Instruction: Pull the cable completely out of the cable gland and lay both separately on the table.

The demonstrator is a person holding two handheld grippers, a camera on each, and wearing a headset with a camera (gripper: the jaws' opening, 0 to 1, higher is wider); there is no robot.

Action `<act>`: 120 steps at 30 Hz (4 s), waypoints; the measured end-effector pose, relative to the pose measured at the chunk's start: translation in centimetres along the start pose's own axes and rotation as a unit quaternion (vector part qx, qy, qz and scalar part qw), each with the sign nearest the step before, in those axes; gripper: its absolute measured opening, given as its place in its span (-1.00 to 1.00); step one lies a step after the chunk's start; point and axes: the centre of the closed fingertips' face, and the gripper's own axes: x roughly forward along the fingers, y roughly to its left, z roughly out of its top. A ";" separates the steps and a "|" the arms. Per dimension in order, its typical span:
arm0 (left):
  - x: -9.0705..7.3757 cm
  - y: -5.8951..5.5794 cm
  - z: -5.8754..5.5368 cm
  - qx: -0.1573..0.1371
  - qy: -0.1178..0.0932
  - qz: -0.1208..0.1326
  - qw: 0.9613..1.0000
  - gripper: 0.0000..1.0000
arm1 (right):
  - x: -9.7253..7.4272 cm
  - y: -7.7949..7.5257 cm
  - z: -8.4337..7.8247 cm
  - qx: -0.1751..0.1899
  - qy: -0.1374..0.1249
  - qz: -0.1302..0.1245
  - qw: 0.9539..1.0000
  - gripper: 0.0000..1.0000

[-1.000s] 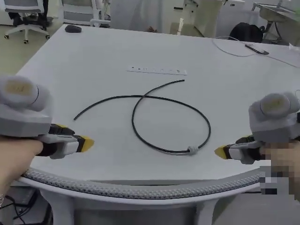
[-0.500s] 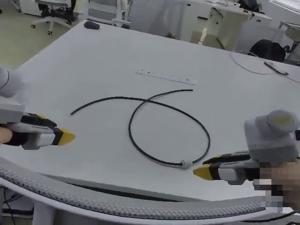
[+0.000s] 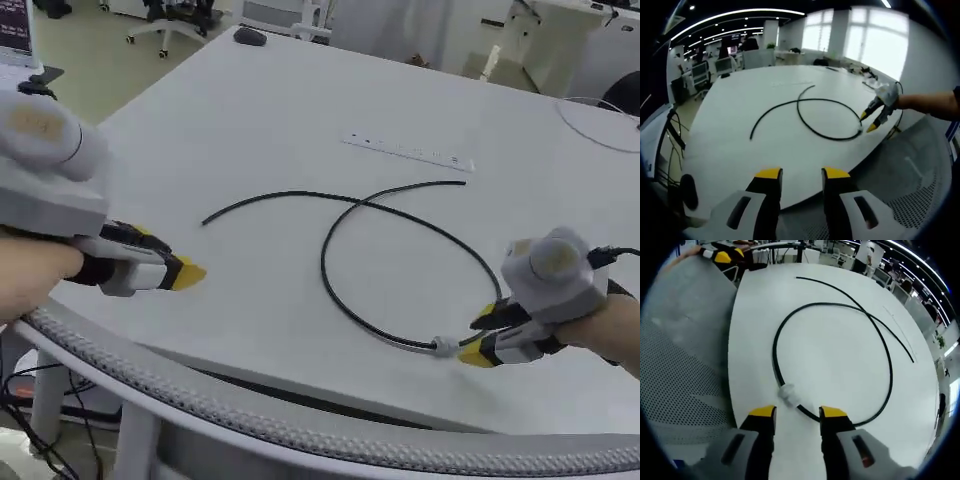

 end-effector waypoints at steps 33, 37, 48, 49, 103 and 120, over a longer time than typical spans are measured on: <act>2.7 -8.4 4.9 0.295 0.009 -0.108 0.949 -0.05 | -4.7 5.8 9.2 0.075 -0.111 0.074 0.988 -0.71; 3.4 -10.5 5.2 0.300 0.002 -0.141 0.944 -0.05 | -5.0 6.8 10.1 0.084 -0.129 0.088 0.984 -0.72; 6.1 -14.8 4.0 0.361 -0.006 -0.218 0.907 0.07 | -6.2 9.7 13.5 0.100 -0.181 0.125 0.970 -0.72; 6.1 -14.8 3.8 0.366 -0.006 -0.218 0.905 0.04 | -6.3 9.9 14.0 0.105 -0.192 0.127 0.967 -0.72; 5.8 -13.4 0.9 0.259 0.072 -0.254 0.929 -0.70 | -3.9 11.1 18.4 -0.337 -0.111 -0.111 0.928 -0.78; 6.6 -14.9 2.0 0.628 0.014 -0.130 0.767 -0.67 | -5.0 9.9 17.4 0.043 -0.206 0.046 0.976 -0.72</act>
